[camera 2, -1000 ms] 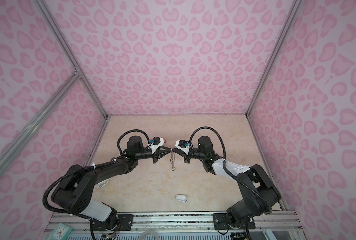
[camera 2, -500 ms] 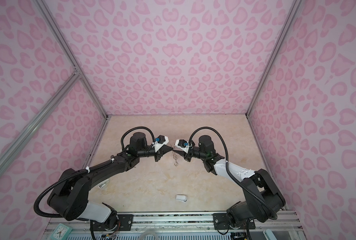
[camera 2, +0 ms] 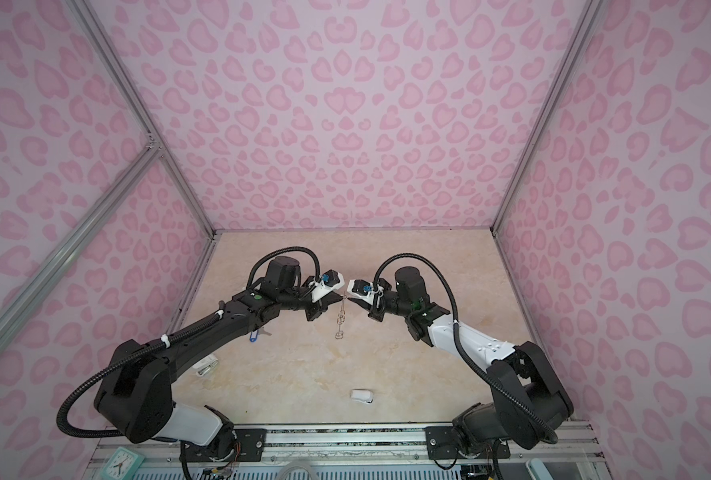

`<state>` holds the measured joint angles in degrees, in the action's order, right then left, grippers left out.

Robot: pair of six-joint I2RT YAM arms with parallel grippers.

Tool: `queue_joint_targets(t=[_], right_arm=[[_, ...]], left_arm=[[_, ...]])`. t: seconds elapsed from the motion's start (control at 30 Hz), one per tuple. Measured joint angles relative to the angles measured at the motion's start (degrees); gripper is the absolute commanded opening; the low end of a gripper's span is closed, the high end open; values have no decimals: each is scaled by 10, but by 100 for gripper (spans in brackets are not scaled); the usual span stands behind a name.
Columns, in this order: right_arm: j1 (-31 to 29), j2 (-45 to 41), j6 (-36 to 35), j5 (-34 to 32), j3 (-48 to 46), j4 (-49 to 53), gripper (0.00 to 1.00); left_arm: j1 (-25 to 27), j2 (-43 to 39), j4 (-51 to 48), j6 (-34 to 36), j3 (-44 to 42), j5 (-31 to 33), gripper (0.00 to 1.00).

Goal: Put the keys on the keyring

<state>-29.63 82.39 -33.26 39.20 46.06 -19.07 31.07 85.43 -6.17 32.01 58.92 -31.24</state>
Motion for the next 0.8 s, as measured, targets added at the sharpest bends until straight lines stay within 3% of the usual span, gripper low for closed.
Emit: queue_joint_targets(t=[0.8], right_arm=[[-10,34,-1,26,24,25,7]], left_arm=[[3,5,-31,19,7,-5,3]])
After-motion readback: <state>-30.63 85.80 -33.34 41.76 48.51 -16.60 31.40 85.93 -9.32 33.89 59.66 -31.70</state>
